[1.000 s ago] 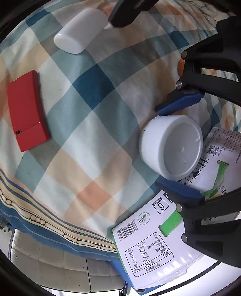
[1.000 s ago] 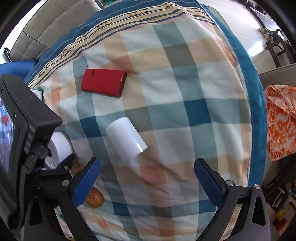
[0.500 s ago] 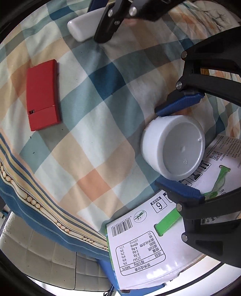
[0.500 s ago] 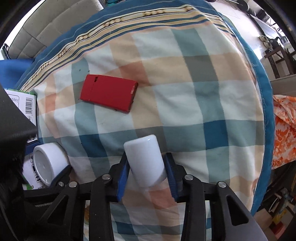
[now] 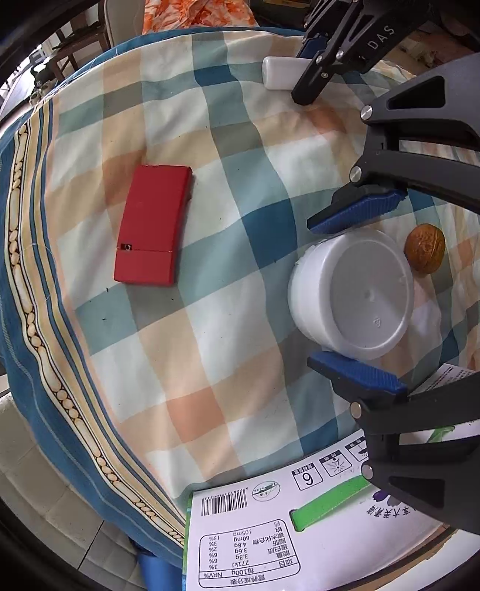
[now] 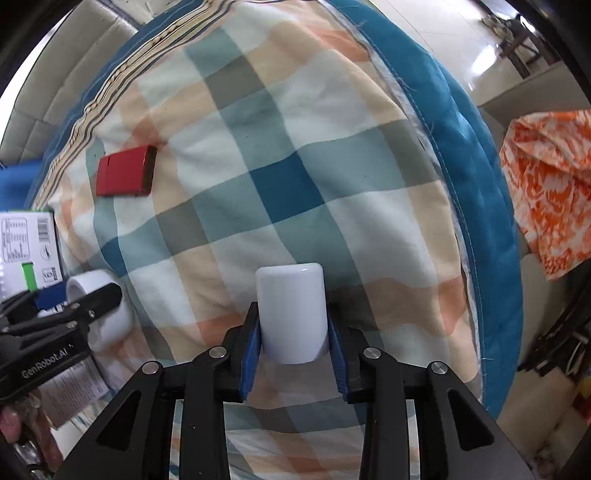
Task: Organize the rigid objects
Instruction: 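Grasp the white round lid with the left tool while the right tool grasps the white cylinder, then carry the white lid with the left tool while the right tool carries the cylinder into the box, then open the left tool releasing the lid while the right tool releases the cylinder beside the earbud case, then grasp the red block with the left tool while the right tool grasps the walnut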
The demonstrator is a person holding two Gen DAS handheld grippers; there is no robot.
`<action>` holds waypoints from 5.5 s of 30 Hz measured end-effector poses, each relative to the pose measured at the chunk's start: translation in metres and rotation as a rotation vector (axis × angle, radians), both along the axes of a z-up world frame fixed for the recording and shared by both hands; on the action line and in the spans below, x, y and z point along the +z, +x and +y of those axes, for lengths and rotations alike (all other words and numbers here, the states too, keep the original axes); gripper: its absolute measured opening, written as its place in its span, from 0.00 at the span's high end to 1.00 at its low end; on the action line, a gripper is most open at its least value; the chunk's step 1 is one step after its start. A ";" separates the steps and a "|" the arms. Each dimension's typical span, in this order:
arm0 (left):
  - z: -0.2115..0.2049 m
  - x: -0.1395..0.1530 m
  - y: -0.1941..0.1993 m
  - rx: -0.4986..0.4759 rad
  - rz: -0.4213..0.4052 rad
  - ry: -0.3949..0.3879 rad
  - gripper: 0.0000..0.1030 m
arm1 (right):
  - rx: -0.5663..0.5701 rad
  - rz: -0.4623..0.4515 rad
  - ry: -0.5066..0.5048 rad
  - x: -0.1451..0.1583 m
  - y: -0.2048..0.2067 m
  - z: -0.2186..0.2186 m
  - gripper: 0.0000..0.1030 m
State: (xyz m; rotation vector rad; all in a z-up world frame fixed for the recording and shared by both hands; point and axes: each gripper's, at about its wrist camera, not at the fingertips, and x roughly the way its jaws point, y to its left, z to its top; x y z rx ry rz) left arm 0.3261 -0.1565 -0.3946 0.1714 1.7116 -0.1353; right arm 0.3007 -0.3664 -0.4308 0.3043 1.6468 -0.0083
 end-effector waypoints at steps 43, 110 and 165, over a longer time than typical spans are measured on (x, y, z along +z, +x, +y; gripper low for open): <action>0.011 0.121 -0.047 0.021 -0.220 -0.151 0.36 | 0.041 -0.120 0.056 0.098 -0.036 0.039 0.68; 0.361 0.016 -0.035 0.350 -0.088 -0.031 0.36 | 0.382 0.033 -0.043 0.022 -0.051 0.454 0.66; 0.268 0.236 -0.198 0.359 -0.518 -0.106 0.00 | 0.331 -0.374 0.010 0.241 -0.151 0.311 0.00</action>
